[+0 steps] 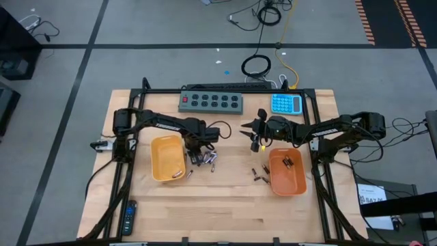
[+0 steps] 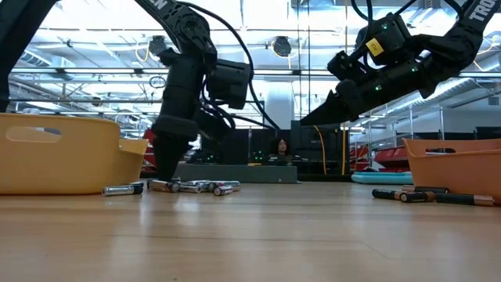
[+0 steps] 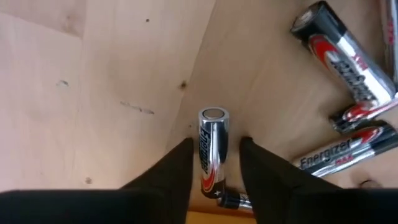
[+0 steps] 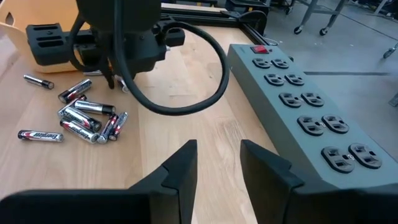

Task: Sort batteries
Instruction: Put the silver battery into the yellow bin

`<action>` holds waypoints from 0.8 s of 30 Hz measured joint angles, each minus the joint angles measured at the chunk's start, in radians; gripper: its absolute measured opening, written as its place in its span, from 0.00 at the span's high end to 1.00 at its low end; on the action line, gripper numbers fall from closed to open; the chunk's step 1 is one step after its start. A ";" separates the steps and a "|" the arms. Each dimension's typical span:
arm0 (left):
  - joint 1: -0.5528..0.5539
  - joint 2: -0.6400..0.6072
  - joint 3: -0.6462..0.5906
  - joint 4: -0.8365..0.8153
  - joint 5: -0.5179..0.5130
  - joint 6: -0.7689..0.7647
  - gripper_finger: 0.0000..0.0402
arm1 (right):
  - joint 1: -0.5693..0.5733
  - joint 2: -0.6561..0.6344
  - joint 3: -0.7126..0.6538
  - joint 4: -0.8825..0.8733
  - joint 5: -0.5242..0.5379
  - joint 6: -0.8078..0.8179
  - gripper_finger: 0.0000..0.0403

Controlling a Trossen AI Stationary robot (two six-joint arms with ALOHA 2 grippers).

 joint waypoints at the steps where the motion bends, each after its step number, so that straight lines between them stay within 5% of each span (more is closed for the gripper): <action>1: 0.000 0.000 -0.003 0.002 -0.005 0.017 0.74 | 0.000 0.000 0.000 0.001 0.000 0.000 0.72; 4: 0.001 0.000 -0.003 0.012 -0.007 0.041 0.90 | 0.000 0.000 0.000 0.006 0.000 -0.001 0.72; 16: -0.056 -0.134 0.120 -0.177 -0.086 -0.057 0.90 | 0.000 0.000 0.000 0.004 0.000 0.001 0.72; 24: -0.149 -0.292 -0.033 -0.239 0.023 -0.245 0.90 | 0.005 0.000 0.000 -0.002 0.000 0.005 0.72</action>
